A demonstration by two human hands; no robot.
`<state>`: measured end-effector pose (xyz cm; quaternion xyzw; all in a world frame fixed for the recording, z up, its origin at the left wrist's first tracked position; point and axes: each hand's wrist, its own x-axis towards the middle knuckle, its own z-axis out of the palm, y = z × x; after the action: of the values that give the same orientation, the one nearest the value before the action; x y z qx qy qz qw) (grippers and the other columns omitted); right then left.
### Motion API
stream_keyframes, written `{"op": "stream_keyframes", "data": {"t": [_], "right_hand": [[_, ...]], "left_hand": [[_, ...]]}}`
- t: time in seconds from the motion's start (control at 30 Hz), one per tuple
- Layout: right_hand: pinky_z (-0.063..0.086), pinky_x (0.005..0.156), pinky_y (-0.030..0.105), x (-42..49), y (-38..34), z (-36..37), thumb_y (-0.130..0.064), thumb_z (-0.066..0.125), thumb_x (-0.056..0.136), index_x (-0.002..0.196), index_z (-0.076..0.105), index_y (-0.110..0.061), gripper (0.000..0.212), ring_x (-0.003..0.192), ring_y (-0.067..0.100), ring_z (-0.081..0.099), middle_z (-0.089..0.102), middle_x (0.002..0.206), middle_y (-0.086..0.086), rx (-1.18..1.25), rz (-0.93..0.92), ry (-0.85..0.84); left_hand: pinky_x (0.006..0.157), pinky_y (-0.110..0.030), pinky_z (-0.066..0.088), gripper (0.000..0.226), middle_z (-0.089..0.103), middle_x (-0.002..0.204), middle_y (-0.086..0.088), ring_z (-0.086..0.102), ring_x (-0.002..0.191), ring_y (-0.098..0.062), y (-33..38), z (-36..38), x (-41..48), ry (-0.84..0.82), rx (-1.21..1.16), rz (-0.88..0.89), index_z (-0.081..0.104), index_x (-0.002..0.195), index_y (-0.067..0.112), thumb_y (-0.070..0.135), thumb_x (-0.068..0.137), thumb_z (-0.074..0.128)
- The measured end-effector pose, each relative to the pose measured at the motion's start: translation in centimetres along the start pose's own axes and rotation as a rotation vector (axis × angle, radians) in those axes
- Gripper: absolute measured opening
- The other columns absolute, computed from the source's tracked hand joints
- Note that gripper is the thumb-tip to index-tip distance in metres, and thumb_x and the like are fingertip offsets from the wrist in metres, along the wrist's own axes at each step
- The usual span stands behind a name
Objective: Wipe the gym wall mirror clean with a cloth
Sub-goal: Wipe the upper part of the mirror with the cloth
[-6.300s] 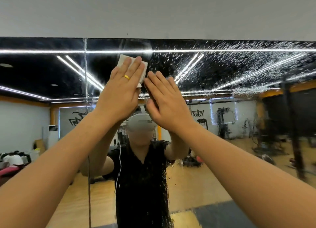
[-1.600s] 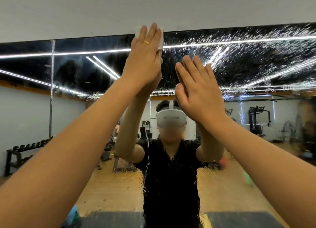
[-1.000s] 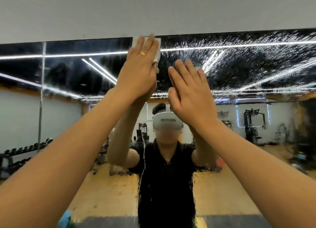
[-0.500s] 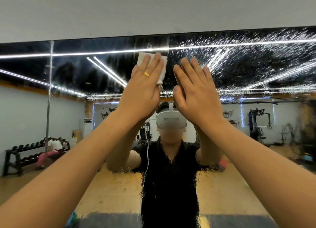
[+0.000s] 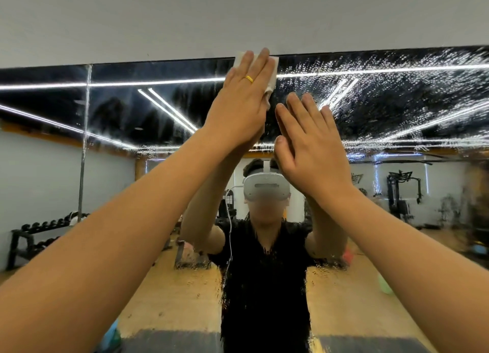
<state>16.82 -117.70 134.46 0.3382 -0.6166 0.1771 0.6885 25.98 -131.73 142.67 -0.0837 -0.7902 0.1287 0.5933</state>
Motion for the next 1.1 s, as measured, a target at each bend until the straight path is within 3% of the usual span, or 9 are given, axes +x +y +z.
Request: {"op": "stream_keyframes", "data": {"t": [0.33, 0.6, 0.87, 1.1], "right_hand": [[0.006, 0.129, 0.047, 0.0, 0.2, 0.0, -0.038, 0.034, 0.105, 0.16, 0.035, -0.015, 0.06, 0.158, 0.025, 0.015, 0.026, 0.169, 0.008, -0.008, -0.003, -0.017], [0.005, 0.13, 0.047, 0.0, 0.1, 0.1, -0.039, 0.033, 0.105, 0.161, 0.033, -0.016, 0.06, 0.159, 0.024, 0.012, 0.024, 0.17, 0.007, -0.012, 0.001, -0.037], [0.003, 0.13, 0.046, 0.0, -0.1, 0.1, -0.037, 0.036, 0.105, 0.161, 0.032, -0.016, 0.06, 0.159, 0.024, 0.011, 0.022, 0.17, 0.007, -0.008, 0.002, -0.041], [0.006, 0.13, 0.047, -0.1, -0.1, 0.0, -0.038, 0.035, 0.105, 0.16, 0.035, -0.016, 0.06, 0.159, 0.025, 0.014, 0.025, 0.169, 0.008, 0.002, 0.005, -0.03]], "left_hand": [[0.125, -0.034, -0.007, 0.06, -0.001, 0.174, 0.002, -0.007, 0.16, -0.019, -5.0, -1.9, -2.0, 0.056, -0.078, -0.156, 0.009, 0.166, 0.017, 0.015, 0.111, 0.033], [0.13, -0.042, 0.001, 0.059, 0.0, 0.174, 0.007, -0.006, 0.16, -0.017, -12.0, -4.5, -5.6, 0.09, -0.052, -0.306, 0.01, 0.167, 0.023, 0.017, 0.112, 0.032], [0.129, -0.041, 0.003, 0.06, -0.002, 0.174, 0.007, -0.007, 0.159, -0.015, -17.1, -5.7, -8.5, 0.133, 0.007, -0.447, 0.005, 0.167, 0.024, 0.014, 0.113, 0.03], [0.126, -0.041, 0.023, 0.061, 0.011, 0.173, -0.009, 0.027, 0.154, -0.028, -16.1, -5.5, -9.7, 0.352, -0.135, -0.691, 0.007, 0.167, 0.024, 0.014, 0.113, 0.033]]}}
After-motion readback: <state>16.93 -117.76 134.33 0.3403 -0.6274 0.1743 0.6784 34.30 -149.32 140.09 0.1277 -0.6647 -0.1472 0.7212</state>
